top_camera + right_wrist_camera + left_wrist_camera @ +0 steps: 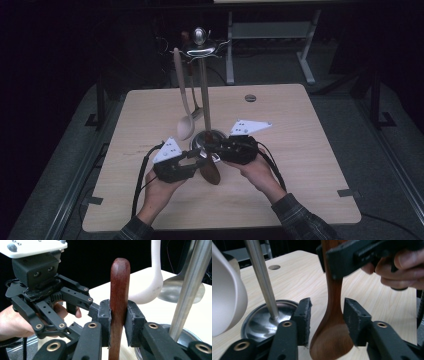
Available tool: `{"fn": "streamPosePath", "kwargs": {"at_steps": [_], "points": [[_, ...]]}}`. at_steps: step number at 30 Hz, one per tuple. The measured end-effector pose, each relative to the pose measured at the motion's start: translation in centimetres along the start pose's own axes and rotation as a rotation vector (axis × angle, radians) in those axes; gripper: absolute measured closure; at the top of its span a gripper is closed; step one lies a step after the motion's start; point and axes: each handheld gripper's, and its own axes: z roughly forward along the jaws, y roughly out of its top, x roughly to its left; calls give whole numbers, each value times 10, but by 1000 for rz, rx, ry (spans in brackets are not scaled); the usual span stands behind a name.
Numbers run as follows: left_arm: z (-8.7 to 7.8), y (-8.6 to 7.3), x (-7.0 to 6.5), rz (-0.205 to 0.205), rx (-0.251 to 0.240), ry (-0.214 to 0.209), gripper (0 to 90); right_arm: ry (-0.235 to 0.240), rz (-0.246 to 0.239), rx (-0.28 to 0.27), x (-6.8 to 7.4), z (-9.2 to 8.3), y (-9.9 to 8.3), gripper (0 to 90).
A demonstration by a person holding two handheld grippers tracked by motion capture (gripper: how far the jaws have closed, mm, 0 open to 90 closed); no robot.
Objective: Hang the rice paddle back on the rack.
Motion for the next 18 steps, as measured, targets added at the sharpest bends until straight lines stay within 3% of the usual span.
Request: {"fn": "streamPosePath", "kwargs": {"at_steps": [11,18], "points": [[-16,-21,13,6,139,-51,379,4,-11,-14,-2,-9,5,763],[-28,-36,21,-7,222,-28,310,7,-27,-18,-4,-11,12,764]]}}
